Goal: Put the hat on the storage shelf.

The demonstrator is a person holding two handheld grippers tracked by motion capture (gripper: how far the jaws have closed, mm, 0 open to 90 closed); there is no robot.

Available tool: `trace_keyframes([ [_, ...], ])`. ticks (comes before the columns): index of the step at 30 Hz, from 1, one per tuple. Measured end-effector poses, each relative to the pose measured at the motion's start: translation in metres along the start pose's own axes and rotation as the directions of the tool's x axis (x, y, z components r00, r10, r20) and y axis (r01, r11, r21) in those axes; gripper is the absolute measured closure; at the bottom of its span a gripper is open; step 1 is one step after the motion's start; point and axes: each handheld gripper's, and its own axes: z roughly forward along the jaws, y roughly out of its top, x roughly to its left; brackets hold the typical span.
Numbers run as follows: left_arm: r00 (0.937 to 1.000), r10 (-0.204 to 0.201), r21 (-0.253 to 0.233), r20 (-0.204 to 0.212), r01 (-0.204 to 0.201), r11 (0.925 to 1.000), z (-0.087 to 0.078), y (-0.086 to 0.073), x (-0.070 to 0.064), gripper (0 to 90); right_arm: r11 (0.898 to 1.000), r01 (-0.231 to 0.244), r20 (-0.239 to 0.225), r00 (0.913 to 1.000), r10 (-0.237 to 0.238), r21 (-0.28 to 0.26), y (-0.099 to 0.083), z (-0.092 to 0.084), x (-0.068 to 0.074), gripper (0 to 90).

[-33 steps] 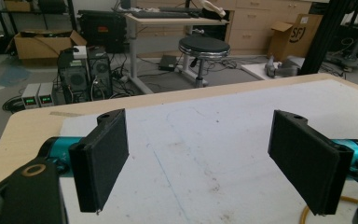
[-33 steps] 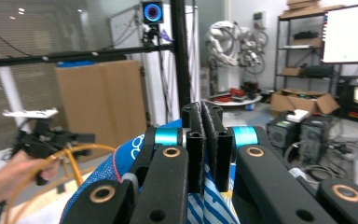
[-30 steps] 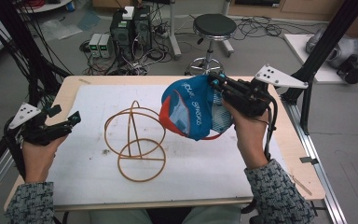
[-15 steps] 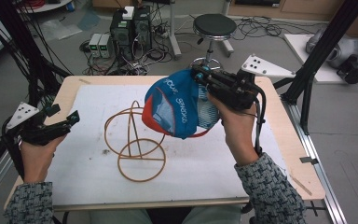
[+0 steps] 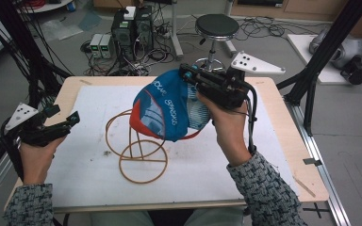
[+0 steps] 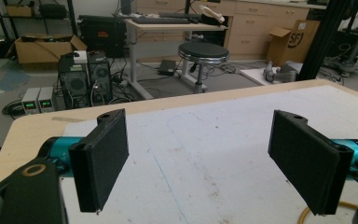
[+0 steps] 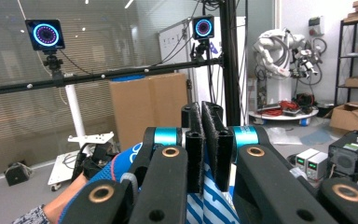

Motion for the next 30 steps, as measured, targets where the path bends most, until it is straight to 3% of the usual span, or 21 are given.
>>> trace_keyframes([
  [14,1.0,-0.004,0.001,-0.002,0.004,1.0,0.0,-0.001,0.001,20.3,0.999,-0.014,-0.065,0.9977,0.017,0.052,-0.016,0.022,0.009,86.7],
  [30,0.9998,-0.012,-0.01,-0.016,0.011,0.9999,-0.005,0.001,0.006,20.3,0.984,-0.037,-0.134,0.9892,0.06,0.173,-0.046,0.048,0.021,86.4],
])
